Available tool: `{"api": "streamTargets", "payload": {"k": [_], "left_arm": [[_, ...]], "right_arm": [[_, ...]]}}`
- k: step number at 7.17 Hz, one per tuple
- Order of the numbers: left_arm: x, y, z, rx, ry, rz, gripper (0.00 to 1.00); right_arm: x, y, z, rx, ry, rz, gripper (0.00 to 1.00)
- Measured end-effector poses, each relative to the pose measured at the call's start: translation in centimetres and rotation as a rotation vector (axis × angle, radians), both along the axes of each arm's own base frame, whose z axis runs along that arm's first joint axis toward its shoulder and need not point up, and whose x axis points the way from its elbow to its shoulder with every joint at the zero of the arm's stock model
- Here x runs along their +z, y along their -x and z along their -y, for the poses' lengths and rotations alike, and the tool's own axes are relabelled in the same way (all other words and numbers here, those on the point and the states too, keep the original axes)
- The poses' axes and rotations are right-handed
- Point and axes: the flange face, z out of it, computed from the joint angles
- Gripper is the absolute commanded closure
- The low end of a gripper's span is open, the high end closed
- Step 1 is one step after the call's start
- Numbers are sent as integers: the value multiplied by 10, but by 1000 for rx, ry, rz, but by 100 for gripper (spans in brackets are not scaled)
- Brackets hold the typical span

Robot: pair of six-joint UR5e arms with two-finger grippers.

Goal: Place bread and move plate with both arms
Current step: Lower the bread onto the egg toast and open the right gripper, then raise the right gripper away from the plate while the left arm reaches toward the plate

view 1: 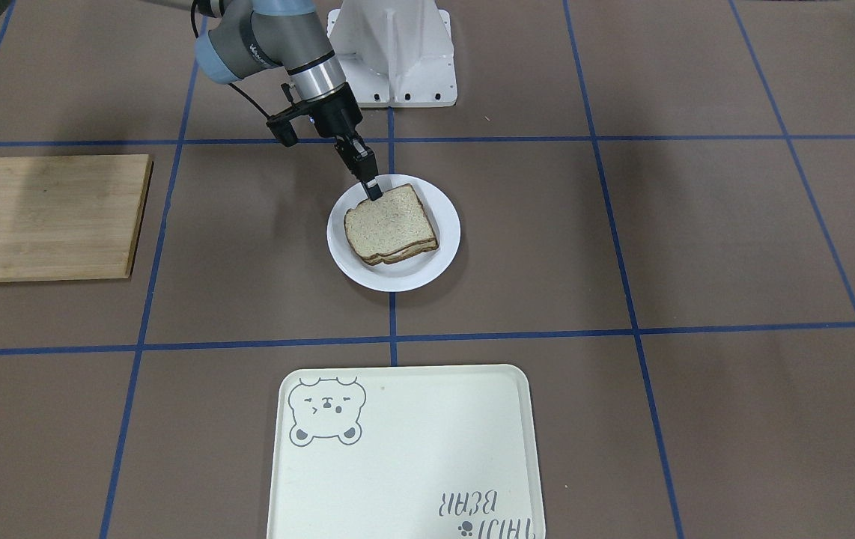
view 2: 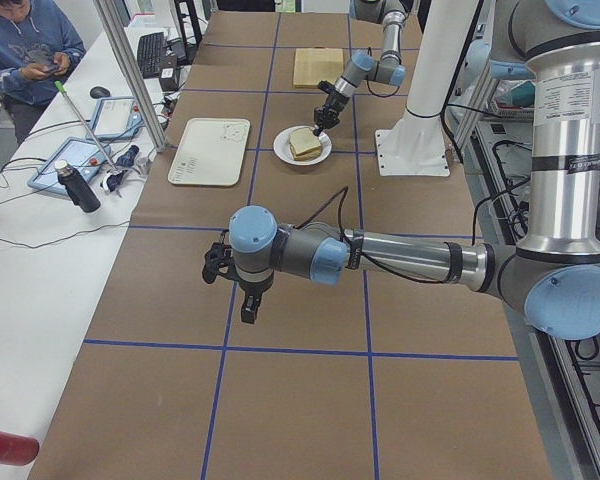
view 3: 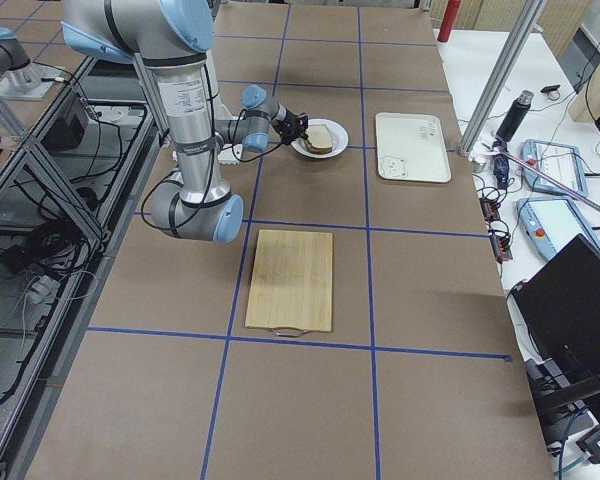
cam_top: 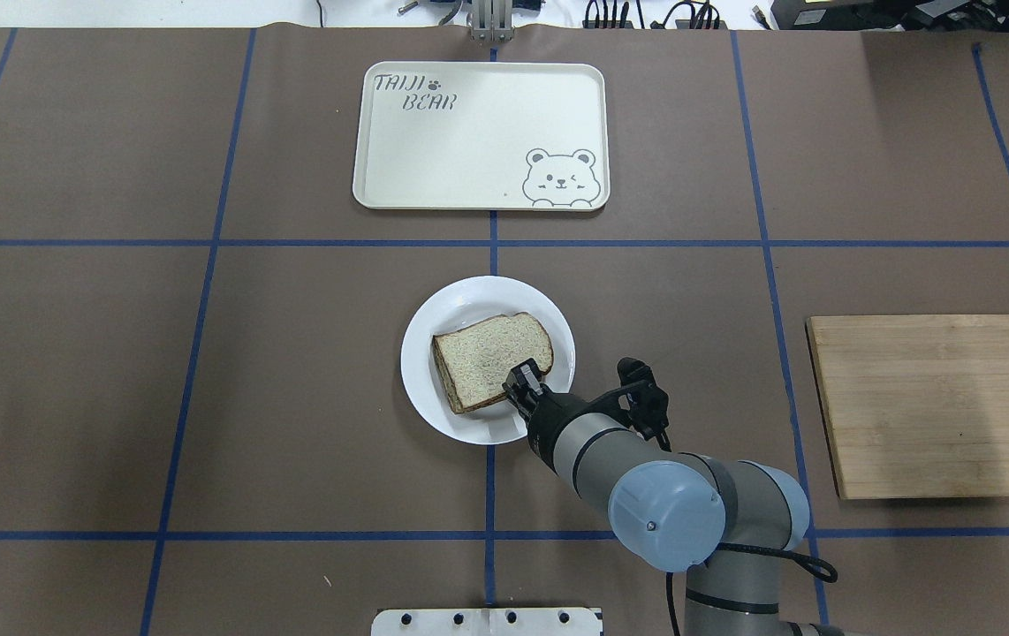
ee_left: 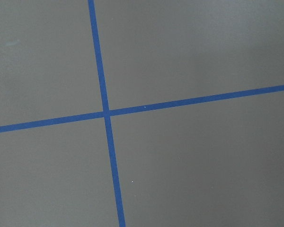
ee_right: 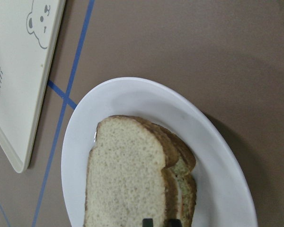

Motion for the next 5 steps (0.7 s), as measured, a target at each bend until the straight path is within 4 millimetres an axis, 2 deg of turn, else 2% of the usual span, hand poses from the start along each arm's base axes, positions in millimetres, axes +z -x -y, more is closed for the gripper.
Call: {"api": "streamTargets", "payload": {"k": [2, 3, 4, 5], "left_arm": [[-3, 0, 1, -9, 6, -2, 1], [-11, -1, 7, -35, 19, -9, 2], [-26, -8, 17, -62, 38, -25, 2], [-44, -29, 24, -72, 57, -52, 2]], "right_arm": [[-4, 0, 0, -5, -14, -1, 0], [-7, -2, 3, -20, -28, -9, 0], [-6, -10, 15, -59, -70, -44, 0], [1, -21, 34, -110, -133, -100, 0]]}}
